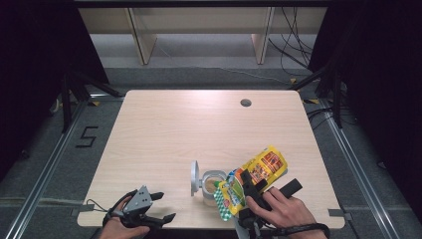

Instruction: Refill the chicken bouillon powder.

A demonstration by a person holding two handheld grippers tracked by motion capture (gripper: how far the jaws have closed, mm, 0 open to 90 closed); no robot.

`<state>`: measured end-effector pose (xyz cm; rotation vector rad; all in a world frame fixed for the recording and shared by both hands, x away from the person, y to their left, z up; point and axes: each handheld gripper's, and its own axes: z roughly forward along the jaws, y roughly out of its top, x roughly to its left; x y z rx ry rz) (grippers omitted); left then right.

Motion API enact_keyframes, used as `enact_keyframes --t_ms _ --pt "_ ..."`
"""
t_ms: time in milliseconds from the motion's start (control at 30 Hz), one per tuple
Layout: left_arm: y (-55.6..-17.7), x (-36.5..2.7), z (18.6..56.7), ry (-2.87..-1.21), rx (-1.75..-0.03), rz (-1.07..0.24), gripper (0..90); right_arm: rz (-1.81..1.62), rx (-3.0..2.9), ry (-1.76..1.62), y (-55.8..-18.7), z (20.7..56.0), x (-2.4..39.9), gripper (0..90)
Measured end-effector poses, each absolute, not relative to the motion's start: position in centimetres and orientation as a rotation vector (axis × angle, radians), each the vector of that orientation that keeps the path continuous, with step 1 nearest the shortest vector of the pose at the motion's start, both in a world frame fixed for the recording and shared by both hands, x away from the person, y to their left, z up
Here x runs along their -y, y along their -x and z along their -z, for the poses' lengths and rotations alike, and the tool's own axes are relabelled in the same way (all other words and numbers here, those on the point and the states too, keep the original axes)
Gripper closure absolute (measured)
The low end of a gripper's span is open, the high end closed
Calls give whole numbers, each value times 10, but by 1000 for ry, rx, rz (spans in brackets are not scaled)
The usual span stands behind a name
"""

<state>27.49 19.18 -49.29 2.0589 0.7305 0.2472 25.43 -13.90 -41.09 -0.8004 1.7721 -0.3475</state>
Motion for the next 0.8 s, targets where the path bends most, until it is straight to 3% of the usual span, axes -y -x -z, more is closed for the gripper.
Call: enact_keyframes --t_ms 800 --pt "-274 -191 494 -2045 -733 -244 211 359 -1765 801 -255 413 140 649"
